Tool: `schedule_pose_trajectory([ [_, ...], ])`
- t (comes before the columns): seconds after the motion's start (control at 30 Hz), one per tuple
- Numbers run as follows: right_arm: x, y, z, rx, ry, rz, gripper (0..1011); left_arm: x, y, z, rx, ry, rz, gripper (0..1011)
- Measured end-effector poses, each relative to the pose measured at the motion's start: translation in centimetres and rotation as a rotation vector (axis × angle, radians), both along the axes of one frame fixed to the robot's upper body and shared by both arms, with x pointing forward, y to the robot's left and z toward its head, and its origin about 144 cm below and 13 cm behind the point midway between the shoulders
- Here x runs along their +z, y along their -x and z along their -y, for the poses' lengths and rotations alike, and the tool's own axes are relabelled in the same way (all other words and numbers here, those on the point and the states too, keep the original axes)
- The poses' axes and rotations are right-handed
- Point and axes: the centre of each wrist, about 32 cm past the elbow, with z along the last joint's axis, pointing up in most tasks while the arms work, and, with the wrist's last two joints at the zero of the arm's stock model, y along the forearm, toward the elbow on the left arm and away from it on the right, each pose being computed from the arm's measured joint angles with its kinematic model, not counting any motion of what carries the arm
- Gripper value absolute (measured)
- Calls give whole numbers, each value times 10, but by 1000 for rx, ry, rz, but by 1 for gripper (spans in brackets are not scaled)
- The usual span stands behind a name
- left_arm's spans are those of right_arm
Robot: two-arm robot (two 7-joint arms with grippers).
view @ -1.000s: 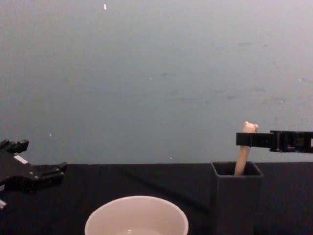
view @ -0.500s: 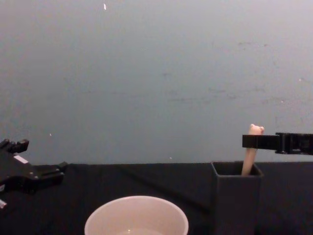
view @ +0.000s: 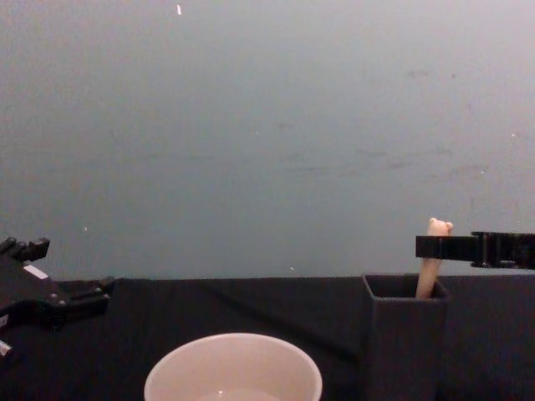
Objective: Pick up the stirring spoon with one hand, stir inside the cup, then place it back in its original position.
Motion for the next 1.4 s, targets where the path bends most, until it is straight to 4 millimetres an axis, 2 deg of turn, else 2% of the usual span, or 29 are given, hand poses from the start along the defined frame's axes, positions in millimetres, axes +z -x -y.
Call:
schedule_pose_trajectory([
  [0.6, 0, 0, 0, 0, 0, 2, 233, 0, 0, 0, 0, 0, 0, 1001],
  [0.93, 0, 0, 0, 2, -1, 3, 567, 0, 0, 0, 0, 0, 0, 1001],
  [1.03, 0, 0, 0, 2, -1, 3, 624, 0, 0, 0, 0, 0, 0, 1001],
  [1.1, 0, 0, 0, 2, -1, 3, 729, 0, 0, 0, 0, 0, 0, 1001],
  [1.13, 0, 0, 0, 2, -1, 3, 729, 0, 0, 0, 0, 0, 0, 1001],
  [1.17, 0, 0, 0, 2, -1, 3, 786, 0, 0, 0, 0, 0, 0, 1001],
  [1.23, 0, 0, 0, 2, -1, 3, 817, 0, 0, 0, 0, 0, 0, 1001],
  [1.33, 0, 0, 0, 2, -1, 3, 926, 0, 0, 0, 0, 0, 0, 1001],
  [1.4, 1, 0, 0, 0, -2, 10, 939, 0, 0, 0, 0, 0, 0, 1001],
])
